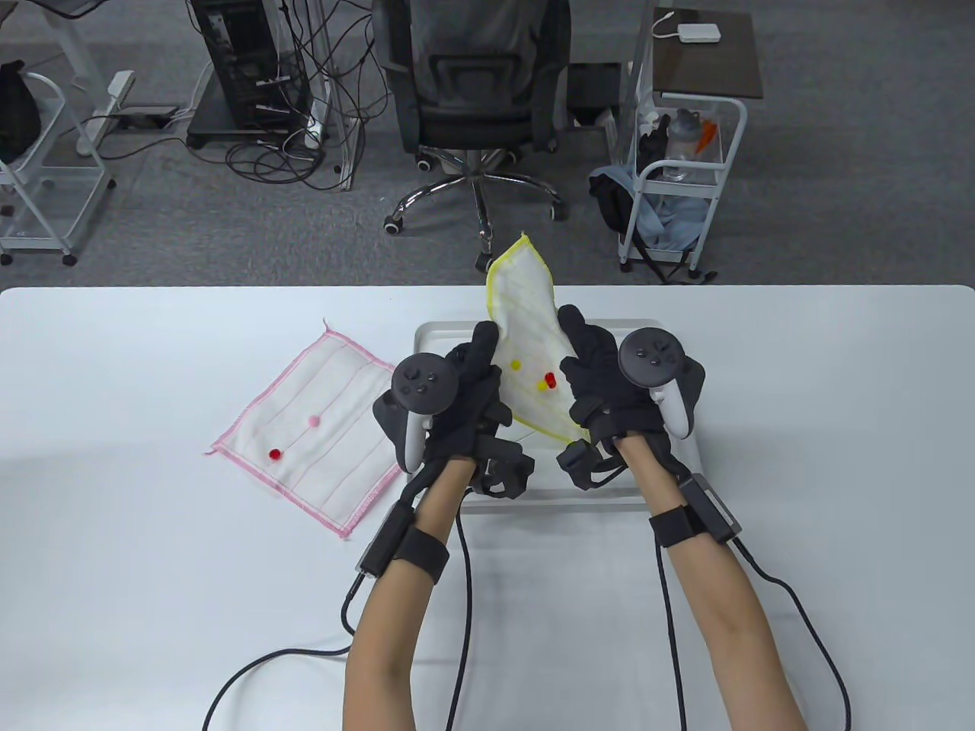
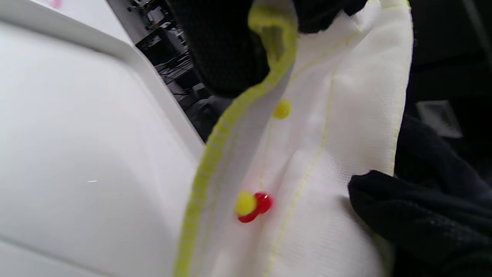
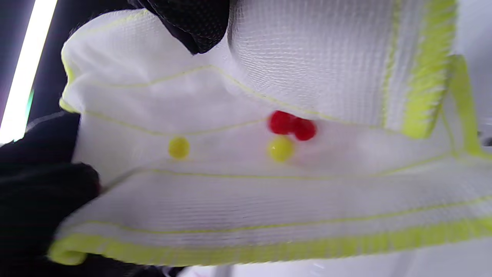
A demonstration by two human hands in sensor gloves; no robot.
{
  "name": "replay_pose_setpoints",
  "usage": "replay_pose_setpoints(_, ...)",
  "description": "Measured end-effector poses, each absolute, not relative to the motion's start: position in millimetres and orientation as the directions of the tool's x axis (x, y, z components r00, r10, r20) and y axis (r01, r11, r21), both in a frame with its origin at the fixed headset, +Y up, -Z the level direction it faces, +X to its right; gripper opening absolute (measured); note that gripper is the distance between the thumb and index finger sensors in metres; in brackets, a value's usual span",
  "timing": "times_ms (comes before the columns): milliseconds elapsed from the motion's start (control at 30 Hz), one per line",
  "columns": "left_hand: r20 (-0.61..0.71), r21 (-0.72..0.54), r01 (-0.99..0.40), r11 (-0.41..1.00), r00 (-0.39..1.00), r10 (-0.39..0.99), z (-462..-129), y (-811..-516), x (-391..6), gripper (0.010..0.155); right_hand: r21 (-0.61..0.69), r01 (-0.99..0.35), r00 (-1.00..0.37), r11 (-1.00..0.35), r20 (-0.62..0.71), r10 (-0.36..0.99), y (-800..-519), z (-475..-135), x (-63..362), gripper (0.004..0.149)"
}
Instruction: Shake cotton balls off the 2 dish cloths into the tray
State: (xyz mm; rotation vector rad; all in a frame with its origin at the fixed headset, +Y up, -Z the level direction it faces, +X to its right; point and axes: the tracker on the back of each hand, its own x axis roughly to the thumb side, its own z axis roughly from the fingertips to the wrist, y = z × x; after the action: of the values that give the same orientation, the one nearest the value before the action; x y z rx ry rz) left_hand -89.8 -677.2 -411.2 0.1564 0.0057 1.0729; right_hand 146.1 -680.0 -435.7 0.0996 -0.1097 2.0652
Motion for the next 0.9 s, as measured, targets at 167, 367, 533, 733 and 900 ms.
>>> replay_pose_setpoints(167,0.088,0.128,-0.869,0.478,0.49,0.867,-411.5,-673.5,-85.4,0.058,-0.012,-0.832,-0.553,-0.555,0.104,0.827,-686.6,-436.8,150.4,0.062)
replay_pose_setpoints(367,0.015,0.073,-0.879,0.471,0.473,0.881,-409.2,-660.4,-88.2,0.063,-0.038,-0.859,-0.51,-0.511,0.148,0.847,-674.1,-428.8,153.9,0.055)
replay_pose_setpoints(533,0.127,0.159,-0.858,0.489,0.509,0.851,-401.6,-642.4,-90.9,0.057,0.033,-0.89,-0.444,-0.455,0.165,0.881,-658.7,-425.8,153.8,0.053)
replay_pose_setpoints(733,0.232,0.269,-0.914,0.304,0.368,0.9,-381.6,-638.8,-91.1,0.052,0.012,-0.913,-0.39,-0.407,0.264,0.882,-660.7,-414.0,155.3,0.052)
replay_pose_setpoints(900,0.211,0.24,-0.886,0.396,0.446,0.87,-379.8,-638.8,-86.9,0.051,0.035,-0.867,-0.479,-0.497,0.212,0.852,-663.7,-415.7,153.4,0.053)
